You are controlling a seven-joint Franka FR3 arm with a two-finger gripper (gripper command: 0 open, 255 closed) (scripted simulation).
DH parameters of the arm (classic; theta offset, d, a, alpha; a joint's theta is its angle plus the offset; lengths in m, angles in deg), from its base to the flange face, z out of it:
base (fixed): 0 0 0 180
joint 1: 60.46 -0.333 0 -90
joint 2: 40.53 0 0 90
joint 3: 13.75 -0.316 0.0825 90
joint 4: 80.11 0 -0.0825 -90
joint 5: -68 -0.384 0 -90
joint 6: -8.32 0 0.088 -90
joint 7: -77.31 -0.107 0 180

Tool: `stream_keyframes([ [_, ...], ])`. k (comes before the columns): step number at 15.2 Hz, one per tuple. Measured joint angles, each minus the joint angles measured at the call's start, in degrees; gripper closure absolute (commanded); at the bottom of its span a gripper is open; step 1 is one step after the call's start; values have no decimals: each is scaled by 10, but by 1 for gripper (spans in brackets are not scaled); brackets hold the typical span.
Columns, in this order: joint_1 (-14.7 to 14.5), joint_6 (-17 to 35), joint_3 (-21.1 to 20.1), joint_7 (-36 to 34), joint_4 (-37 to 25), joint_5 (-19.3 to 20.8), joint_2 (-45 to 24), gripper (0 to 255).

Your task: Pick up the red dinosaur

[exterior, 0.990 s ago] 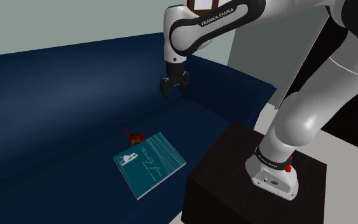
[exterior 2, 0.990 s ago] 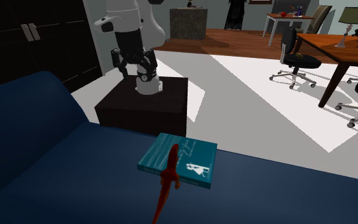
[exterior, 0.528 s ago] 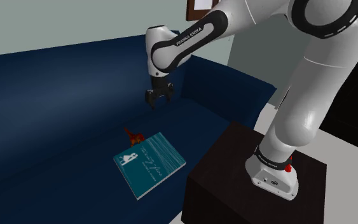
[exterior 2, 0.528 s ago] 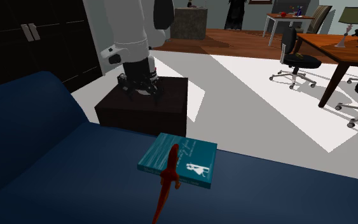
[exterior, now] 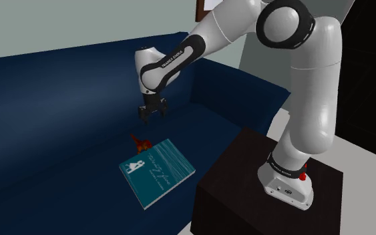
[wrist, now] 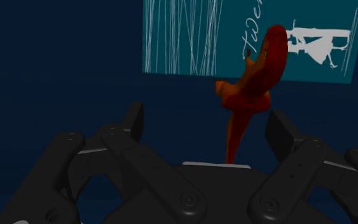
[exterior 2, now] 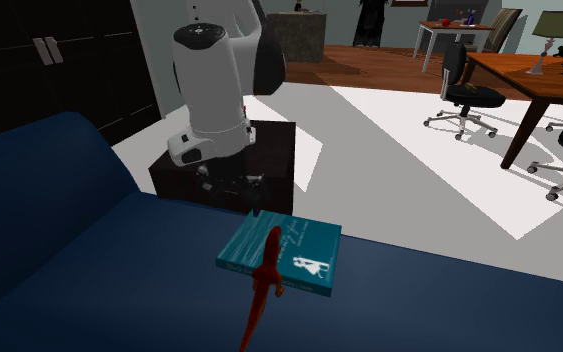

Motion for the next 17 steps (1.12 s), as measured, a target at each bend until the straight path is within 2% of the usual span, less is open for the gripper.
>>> stream_keyframes([
  [3, -12, 3, 6, -14, -61, 12, -69, 0],
  [9, -38, -23, 20, -35, -222, 28, -213, 0],
  [14, -61, -82, 31, -42, -430, 35, -368, 0],
  [17, -66, -92, 33, -44, -475, 35, -405, 0],
])
